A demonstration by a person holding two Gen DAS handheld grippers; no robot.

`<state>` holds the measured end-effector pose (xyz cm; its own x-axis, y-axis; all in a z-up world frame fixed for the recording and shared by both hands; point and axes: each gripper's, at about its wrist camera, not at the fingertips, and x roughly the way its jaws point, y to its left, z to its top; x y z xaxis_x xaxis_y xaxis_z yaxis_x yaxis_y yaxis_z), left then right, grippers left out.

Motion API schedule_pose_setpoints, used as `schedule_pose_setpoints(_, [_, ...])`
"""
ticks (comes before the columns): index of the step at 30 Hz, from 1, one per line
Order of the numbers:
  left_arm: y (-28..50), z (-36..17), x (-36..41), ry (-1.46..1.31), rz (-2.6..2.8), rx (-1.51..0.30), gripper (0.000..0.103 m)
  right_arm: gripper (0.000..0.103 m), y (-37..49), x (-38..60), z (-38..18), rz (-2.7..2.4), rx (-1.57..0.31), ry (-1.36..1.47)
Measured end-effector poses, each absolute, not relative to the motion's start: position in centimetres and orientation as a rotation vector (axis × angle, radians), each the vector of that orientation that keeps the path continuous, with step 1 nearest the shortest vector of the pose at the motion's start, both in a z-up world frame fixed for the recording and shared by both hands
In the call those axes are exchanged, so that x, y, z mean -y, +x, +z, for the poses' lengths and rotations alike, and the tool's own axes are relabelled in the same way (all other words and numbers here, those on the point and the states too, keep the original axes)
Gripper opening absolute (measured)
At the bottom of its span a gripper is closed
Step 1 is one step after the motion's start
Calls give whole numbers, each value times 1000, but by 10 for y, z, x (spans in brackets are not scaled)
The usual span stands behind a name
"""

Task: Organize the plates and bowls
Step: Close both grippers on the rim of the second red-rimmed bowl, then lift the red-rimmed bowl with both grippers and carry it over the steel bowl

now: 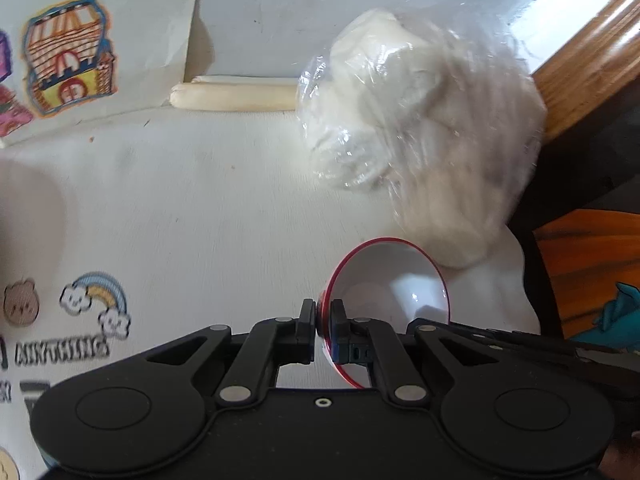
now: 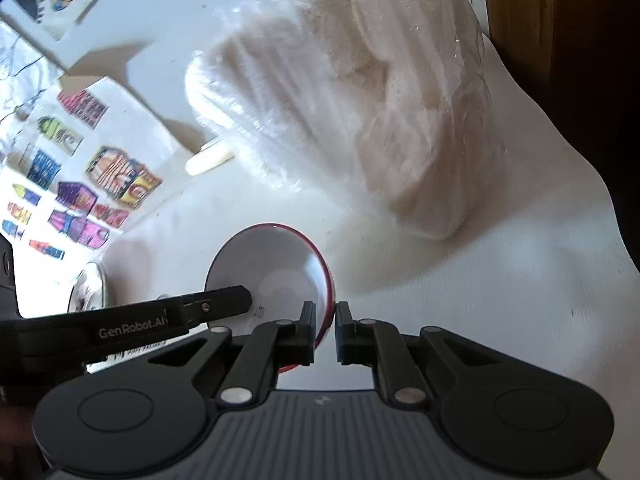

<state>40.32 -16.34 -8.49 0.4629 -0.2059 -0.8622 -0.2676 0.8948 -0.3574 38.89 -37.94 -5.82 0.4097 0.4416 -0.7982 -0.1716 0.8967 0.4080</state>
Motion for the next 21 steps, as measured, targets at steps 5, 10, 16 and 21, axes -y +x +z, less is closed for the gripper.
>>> schedule_pose_setpoints(5, [368,-81,157,-525,31,-1105,6,11,366,376,-53,428,-1106,275])
schedule_pose_setpoints(10, [330,-74,153,-533,37,-1109,6,11,340,368,-46,458,-1114,246])
schedule_pose_setpoints(16, [278,-68,143,-578,66,-1105,6,11,305,353,-42,515,-1139,210])
schedule_pose_setpoints(21, [249,-70,138,-618,94,-1116,6,11,284,342,-42,549,-1170,174])
